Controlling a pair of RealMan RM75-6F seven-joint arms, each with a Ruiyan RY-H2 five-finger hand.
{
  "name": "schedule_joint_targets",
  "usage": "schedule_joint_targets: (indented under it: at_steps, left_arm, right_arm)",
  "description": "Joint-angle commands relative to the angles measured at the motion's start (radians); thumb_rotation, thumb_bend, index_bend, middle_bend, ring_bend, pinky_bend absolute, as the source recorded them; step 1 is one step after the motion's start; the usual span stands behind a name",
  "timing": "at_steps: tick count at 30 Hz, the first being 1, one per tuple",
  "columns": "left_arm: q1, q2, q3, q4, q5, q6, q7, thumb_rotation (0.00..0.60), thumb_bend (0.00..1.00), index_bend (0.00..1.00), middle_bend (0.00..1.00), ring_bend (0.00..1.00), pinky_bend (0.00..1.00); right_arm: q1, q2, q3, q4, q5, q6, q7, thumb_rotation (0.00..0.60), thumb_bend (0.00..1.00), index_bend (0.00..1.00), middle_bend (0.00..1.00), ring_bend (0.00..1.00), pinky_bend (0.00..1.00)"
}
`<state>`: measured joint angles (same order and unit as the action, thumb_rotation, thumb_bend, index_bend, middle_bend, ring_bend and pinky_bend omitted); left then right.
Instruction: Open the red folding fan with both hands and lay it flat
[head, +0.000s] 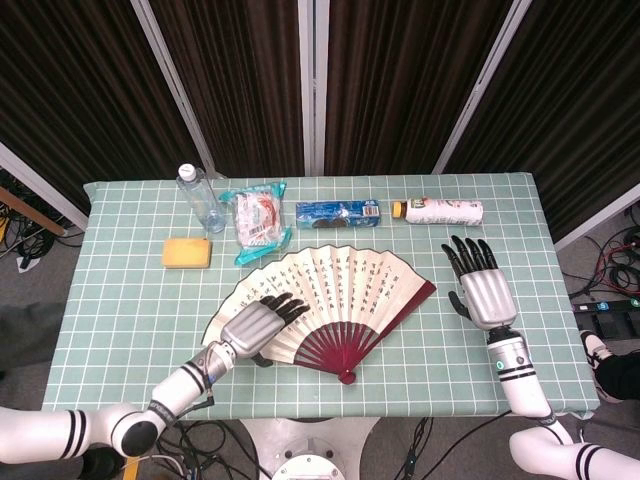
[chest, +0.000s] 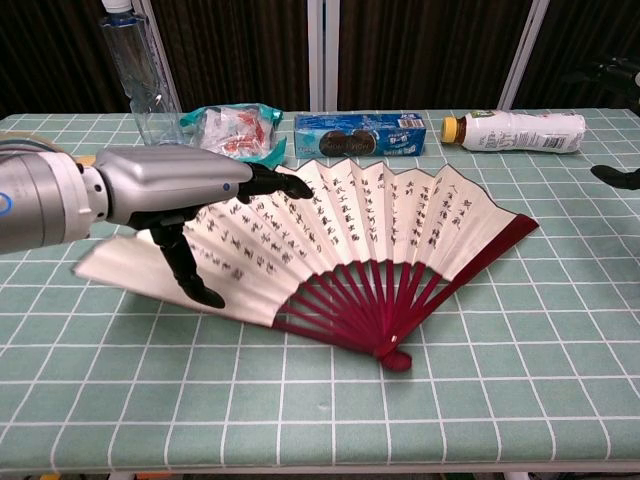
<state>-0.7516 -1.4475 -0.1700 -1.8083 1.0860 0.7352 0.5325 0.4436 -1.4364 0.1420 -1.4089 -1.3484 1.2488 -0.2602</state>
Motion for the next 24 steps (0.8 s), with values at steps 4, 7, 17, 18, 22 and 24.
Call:
schedule_joint_targets:
  at_steps: [4,7,17,18,22,24]
  left_arm:
    - [-0.062,0.147,-0.037,-0.021,-0.021,-0.173,-0.209,0.6,0.0,0.03,0.04,0.0,0.11]
    - [-0.018,0.182,-0.054,-0.021,0.031,-0.087,-0.277,0.6,0.0,0.04,0.05,0.0,0.11]
    - [0.277,0.23,-0.001,0.119,0.182,0.481,-0.298,0.6,0.0,0.18,0.13,0.04,0.11]
    - [0.303,0.237,0.009,0.129,0.185,0.515,-0.301,0.6,0.0,0.18,0.13,0.04,0.11]
    - [0.413,0.261,0.06,0.164,0.21,0.637,-0.347,0.6,0.0,0.19,0.14,0.04,0.11]
    - [0.478,0.264,0.087,0.177,0.22,0.708,-0.373,0.6,0.0,0.19,0.15,0.04,0.11]
  right_arm:
    - [-0.02,0.058,-0.006,-0.051,0.02,-0.027,0.052,0.6,0.03,0.07,0.0,0.0,0.0]
    - [-0.038,0.091,-0.012,-0.06,0.004,-0.009,0.09,0.6,0.03,0.07,0.0,0.0,0.0]
    - [-0.131,0.288,-0.063,-0.089,-0.11,0.076,0.348,0.6,0.3,0.08,0.07,0.0,0.0]
    - [-0.143,0.301,-0.069,-0.09,-0.118,0.091,0.364,0.6,0.3,0.09,0.07,0.0,0.0]
    - [-0.203,0.343,-0.09,-0.104,-0.138,0.162,0.406,0.6,0.31,0.09,0.07,0.0,0.0]
    - [-0.24,0.363,-0.103,-0.12,-0.144,0.2,0.422,0.6,0.31,0.09,0.07,0.0,0.0]
